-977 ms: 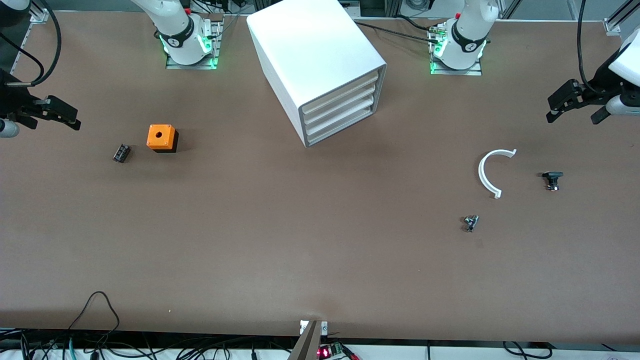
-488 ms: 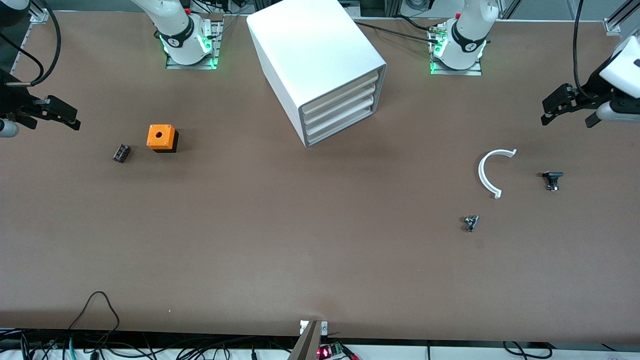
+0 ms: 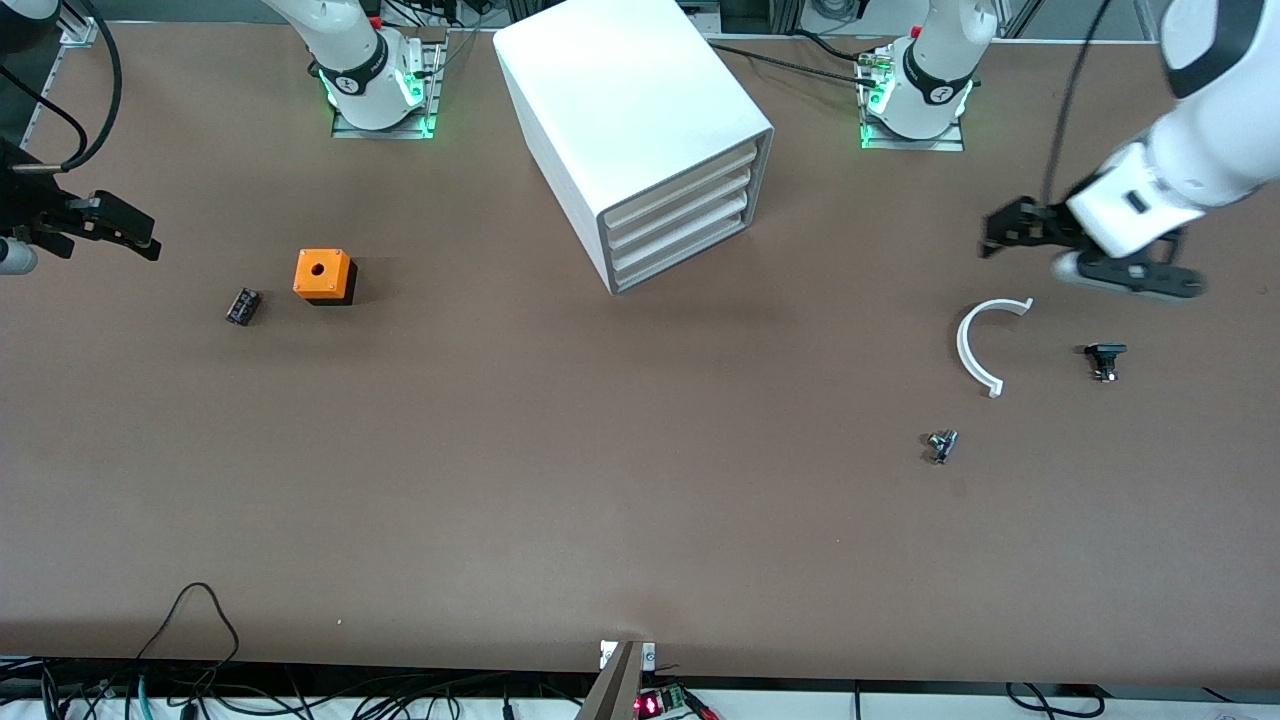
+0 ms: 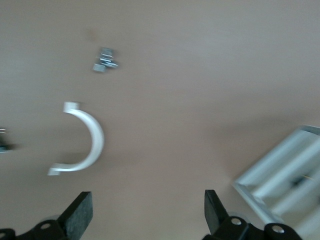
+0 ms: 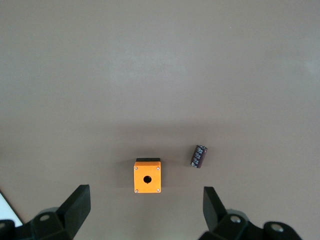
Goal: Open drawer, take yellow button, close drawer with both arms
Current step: 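Reach the left gripper to the white cabinet's drawer handle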
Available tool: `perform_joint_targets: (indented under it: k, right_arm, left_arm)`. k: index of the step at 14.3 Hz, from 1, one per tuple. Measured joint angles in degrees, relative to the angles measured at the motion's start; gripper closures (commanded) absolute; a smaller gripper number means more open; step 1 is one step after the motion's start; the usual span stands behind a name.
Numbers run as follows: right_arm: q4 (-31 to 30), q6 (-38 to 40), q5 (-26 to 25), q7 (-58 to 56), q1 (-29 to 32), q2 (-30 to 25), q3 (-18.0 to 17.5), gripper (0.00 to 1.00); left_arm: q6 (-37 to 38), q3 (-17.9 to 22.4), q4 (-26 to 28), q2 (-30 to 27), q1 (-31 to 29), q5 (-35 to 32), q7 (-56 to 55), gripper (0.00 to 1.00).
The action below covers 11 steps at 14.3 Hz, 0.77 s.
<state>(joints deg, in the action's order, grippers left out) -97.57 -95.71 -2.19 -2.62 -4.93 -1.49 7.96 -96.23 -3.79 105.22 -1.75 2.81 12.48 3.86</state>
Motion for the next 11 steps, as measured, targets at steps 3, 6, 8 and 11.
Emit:
perform_joint_targets:
  k: [3,6,8,11]
  right_arm:
    - [0.01,-0.05,0.0,0.0,-0.01,0.0,0.0,0.0]
    - [0.01,-0.11,0.01,0.0,-0.01,0.0,-0.01,0.0]
    - [0.02,-0.24,0.02,0.0,-0.02,0.01,-0.02,0.0]
    - [0.06,-0.46,0.03,0.0,-0.04,0.03,-0.03,0.0]
  left_arm:
    - [0.19,-3.61,2.82,3.18,0.36,12.36,0.03,0.01]
    - [-0.44,-5.77,8.49,7.45,0.56,26.21,0.41,0.01]
    - [-1.78,-7.6,13.12,9.82,0.57,33.95,2.55,0.01]
    - [-5.86,-13.44,18.29,11.32,0.65,40.0,6.42,0.01]
